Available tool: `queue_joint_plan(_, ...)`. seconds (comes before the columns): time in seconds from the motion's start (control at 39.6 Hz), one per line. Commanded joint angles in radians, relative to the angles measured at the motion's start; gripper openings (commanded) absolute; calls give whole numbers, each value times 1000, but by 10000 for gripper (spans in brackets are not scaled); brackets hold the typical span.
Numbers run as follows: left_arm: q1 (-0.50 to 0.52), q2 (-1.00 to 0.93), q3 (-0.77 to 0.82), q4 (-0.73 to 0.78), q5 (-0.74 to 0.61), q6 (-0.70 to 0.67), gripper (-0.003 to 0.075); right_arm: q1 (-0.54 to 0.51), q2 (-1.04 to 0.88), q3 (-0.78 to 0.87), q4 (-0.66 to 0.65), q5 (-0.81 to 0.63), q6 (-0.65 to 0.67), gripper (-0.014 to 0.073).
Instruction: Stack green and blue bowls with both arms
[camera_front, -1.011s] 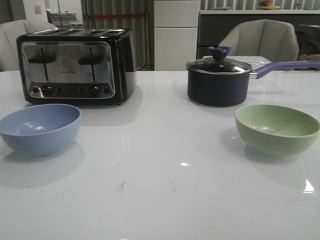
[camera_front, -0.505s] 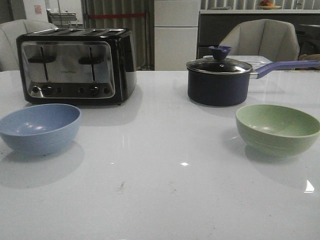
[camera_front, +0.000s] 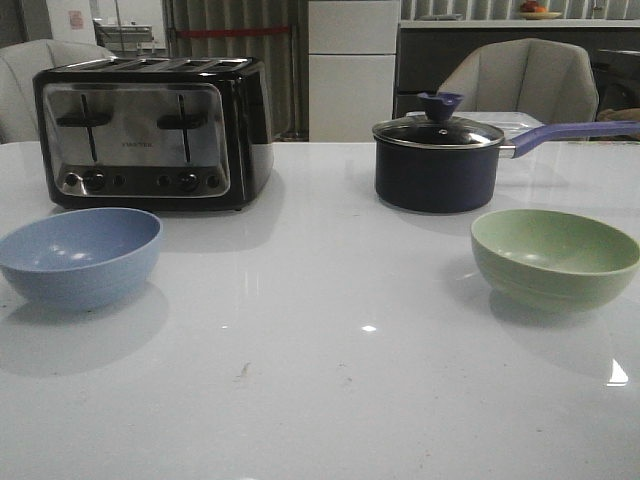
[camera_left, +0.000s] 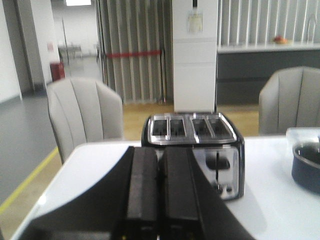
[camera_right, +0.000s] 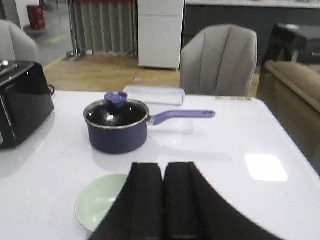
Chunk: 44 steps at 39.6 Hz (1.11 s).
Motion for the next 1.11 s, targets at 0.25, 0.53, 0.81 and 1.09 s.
queue_joint_plan(0.25,-10,186,-54,-5,174,-9,98,-5,229,-73,3,121,-11,28)
queue_joint_plan(0.53,-10,266,-52,-5,282,-9,98,-5,329,-73,3,159,-11,28)
queue_joint_plan(0.81,-10,288,-52,-5,265,-10,104,-5,401,-73,3,175,-11,66)
queue_joint_plan(1.09,-10,288,-52,-5,254,-10,428,-5,462,-73,3,153,-11,503)
